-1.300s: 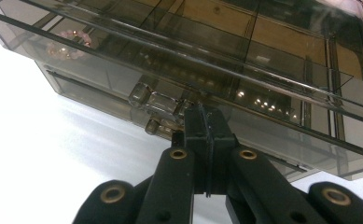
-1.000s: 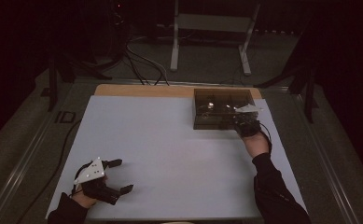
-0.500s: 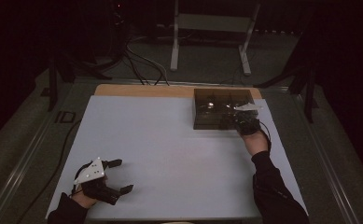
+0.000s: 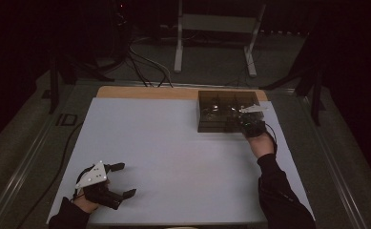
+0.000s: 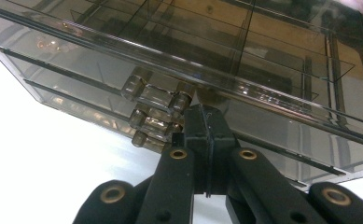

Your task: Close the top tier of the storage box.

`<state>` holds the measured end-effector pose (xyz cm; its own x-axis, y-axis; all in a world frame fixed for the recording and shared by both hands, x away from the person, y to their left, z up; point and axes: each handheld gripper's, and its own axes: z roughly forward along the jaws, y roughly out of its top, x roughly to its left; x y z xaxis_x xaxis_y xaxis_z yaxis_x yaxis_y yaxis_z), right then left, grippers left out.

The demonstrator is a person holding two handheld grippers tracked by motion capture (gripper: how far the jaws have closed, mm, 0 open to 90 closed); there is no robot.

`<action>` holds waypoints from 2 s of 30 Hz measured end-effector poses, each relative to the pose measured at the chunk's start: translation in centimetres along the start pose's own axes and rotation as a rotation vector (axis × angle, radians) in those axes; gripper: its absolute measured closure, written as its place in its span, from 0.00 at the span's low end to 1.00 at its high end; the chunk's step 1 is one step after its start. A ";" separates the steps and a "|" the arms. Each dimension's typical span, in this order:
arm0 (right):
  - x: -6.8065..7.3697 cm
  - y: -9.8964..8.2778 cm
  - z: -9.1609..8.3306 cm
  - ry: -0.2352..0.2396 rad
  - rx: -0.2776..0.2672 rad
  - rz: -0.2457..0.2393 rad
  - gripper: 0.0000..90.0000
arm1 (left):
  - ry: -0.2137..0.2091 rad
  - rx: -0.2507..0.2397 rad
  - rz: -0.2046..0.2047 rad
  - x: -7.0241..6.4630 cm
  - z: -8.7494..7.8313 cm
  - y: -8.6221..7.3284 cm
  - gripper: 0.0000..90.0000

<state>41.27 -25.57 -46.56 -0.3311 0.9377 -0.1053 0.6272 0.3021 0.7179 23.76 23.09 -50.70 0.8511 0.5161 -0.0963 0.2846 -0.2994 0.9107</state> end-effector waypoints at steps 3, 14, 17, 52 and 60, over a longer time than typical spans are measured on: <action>0.0 0.0 0.0 0.000 0.000 0.000 1.00 | 0.000 0.001 0.001 0.0 0.0 0.0 0.01; -0.4 0.0 -0.3 -0.007 0.000 0.004 1.00 | 0.000 0.001 0.000 0.0 0.1 0.0 0.01; -0.5 -0.1 -0.3 -0.012 0.002 0.006 1.00 | 0.002 0.002 0.001 0.0 0.0 0.0 0.01; 1.1 -0.5 -2.5 0.005 -0.031 0.034 0.36 | 0.000 0.002 0.002 0.0 0.0 0.0 0.01; 1.9 -0.7 -2.5 0.061 -0.025 0.037 0.17 | 0.000 0.003 0.003 0.0 0.1 0.1 0.01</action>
<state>38.46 -24.48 -45.57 -0.3507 0.9358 -0.0366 0.6224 0.2621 0.7375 23.81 23.01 -50.68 0.8519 0.5151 -0.0941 0.2838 -0.3032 0.9097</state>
